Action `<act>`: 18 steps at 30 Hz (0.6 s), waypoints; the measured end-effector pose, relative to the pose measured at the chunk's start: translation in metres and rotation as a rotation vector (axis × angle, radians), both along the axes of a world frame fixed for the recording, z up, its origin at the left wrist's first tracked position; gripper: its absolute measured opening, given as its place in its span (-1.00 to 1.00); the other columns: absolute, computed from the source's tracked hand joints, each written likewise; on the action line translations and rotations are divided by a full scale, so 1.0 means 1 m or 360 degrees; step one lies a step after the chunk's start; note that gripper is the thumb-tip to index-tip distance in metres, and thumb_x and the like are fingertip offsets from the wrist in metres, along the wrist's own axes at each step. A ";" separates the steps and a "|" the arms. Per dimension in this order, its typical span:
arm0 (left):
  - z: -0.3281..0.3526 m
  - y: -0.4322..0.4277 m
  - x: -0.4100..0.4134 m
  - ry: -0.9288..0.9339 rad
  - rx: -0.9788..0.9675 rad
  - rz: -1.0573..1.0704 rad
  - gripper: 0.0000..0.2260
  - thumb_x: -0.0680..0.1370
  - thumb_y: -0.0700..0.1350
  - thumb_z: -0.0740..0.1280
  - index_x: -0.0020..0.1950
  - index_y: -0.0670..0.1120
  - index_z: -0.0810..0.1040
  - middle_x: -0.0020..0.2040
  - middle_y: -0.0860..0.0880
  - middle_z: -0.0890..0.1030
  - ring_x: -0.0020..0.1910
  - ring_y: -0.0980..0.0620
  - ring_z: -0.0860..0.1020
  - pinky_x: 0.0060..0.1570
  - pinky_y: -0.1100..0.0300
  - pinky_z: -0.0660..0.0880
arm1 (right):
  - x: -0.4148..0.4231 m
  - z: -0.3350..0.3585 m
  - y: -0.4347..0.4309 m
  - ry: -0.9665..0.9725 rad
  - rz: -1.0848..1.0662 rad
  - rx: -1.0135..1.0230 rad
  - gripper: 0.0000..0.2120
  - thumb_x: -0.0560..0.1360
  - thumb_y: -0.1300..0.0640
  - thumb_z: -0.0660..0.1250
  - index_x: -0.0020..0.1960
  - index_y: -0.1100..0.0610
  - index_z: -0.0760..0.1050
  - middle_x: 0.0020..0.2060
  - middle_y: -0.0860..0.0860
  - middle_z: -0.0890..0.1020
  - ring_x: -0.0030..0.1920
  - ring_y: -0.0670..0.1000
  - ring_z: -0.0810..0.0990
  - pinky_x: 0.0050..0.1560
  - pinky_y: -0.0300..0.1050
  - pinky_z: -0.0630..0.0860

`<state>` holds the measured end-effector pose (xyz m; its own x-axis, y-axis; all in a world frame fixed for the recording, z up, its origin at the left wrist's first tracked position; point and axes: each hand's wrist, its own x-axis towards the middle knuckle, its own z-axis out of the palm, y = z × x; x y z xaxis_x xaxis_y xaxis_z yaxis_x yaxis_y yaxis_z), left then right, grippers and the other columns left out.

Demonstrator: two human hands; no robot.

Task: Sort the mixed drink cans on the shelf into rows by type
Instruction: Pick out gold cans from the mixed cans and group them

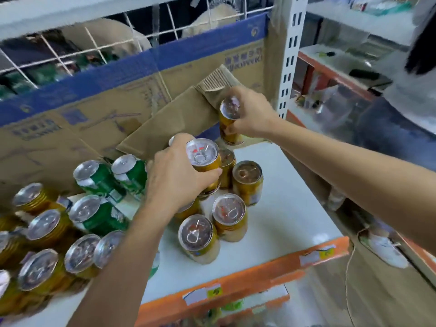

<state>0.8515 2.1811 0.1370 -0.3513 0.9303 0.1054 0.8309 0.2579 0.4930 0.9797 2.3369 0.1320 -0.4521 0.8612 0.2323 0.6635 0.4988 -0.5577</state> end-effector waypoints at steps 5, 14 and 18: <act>0.006 0.007 0.005 0.0125 -0.0071 -0.0063 -0.46 0.31 0.19 0.47 0.20 0.11 0.38 0.09 0.03 0.58 0.12 -0.13 0.50 0.10 -0.01 0.43 | -0.010 -0.017 0.015 -0.0235 0.0068 -0.0150 -0.30 0.25 0.10 0.58 0.31 0.10 0.37 0.22 0.12 0.48 0.17 0.15 0.50 0.12 0.01 0.48; 0.007 -0.001 0.005 0.0239 -0.0109 -0.0165 -0.45 0.25 0.23 0.50 0.15 0.17 0.38 0.04 0.07 0.60 0.06 -0.08 0.53 0.01 0.06 0.43 | -0.021 -0.038 0.019 -0.0424 0.0027 -0.0204 -0.30 0.28 0.04 0.56 0.32 0.07 0.30 0.22 0.17 0.33 0.11 0.22 0.48 0.09 0.02 0.47; 0.009 -0.005 0.005 0.0273 -0.0142 -0.0208 -0.40 0.25 0.24 0.50 0.20 0.18 0.35 0.09 0.08 0.58 0.09 -0.06 0.52 0.03 0.08 0.41 | -0.020 -0.039 0.017 -0.0439 0.0039 -0.0204 -0.33 0.33 0.07 0.52 0.32 0.11 0.28 0.23 0.17 0.33 0.13 0.21 0.47 0.09 -0.01 0.44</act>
